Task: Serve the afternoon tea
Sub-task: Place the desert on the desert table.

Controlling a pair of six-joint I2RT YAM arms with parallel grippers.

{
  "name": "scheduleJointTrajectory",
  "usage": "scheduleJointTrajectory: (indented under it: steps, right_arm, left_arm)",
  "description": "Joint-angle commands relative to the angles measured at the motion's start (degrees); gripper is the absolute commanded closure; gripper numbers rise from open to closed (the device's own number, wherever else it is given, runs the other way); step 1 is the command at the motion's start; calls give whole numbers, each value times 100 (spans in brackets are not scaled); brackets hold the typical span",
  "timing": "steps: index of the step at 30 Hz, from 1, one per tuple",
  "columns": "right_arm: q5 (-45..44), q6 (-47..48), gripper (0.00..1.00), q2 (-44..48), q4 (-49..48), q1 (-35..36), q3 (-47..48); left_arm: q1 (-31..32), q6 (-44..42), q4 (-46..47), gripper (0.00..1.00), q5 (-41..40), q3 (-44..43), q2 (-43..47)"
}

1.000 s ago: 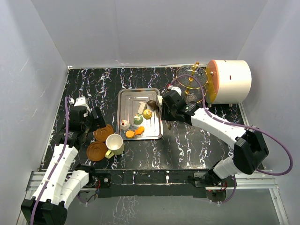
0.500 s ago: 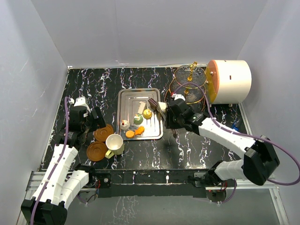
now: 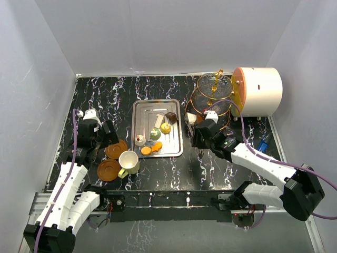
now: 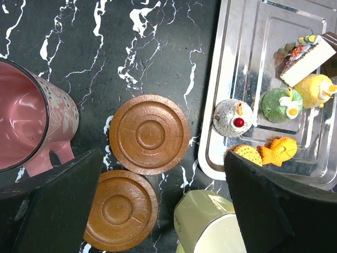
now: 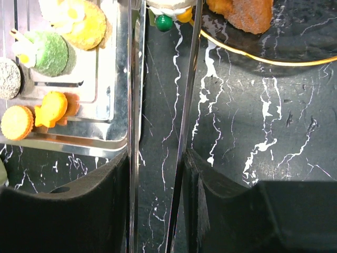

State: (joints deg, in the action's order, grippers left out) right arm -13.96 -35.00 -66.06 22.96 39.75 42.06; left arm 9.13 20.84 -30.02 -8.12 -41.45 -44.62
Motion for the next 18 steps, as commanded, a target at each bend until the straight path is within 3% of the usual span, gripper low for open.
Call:
scheduleJointTrajectory:
  steps: [1, 18]
  right_arm:
    - [-560, -229, 64, 230, -631, -20, -61]
    - [-880, -702, 63, -789, -1507, -304, 121]
  left_arm:
    - [19, -10, 20, 1, 41, -2, 80]
    - [19, -19, 34, 1, 57, 1, 45]
